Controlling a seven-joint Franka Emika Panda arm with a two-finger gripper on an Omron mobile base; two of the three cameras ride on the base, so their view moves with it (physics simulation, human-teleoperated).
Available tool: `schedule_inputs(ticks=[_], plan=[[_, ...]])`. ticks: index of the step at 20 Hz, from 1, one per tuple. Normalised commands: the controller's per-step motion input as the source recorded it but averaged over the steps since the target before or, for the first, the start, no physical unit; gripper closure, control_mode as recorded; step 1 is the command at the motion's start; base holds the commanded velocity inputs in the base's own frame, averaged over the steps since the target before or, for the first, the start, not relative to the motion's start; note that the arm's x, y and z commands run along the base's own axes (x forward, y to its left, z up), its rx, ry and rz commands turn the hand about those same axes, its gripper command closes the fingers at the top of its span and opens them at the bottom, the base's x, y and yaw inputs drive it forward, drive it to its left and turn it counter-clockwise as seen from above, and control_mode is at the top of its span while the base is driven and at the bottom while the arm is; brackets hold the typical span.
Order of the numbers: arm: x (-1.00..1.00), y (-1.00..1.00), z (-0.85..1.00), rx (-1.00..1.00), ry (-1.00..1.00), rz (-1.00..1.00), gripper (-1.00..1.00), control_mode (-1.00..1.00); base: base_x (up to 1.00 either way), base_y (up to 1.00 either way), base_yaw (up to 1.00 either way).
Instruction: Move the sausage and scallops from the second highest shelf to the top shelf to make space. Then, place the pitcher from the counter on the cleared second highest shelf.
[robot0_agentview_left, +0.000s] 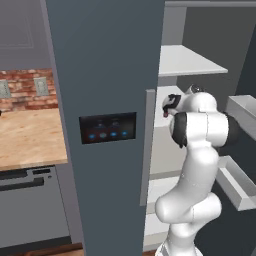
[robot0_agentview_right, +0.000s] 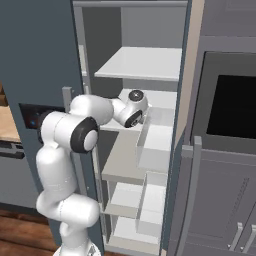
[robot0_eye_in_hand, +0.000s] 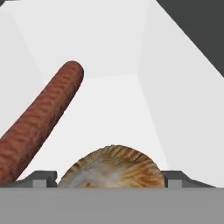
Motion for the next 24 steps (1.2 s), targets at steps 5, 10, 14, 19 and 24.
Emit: schedule_inputs(ticks=[5, 10, 14, 19, 24], plan=[[-1.0, 0.07, 0.08, 0.0, -0.01, 0.0, 1.0, -1.0, 0.0, 0.0, 0.0], [-0.86, 0.15, 0.77, 0.0, -0.12, 0.0, 1.0, -1.0, 0.0, 0.0, 0.0], [-0.89, 0.13, 0.98, -0.04, -0.11, 0.0, 1.0, -1.0, 0.0, 0.0, 0.0], [-0.87, 0.13, 1.0, -0.08, -0.09, 0.0, 1.0, -1.0, 0.0, 0.0, 0.0], [-0.73, 0.12, 1.0, -0.08, -0.04, 0.0, 1.0, -1.0, 0.0, 0.0, 0.0]])
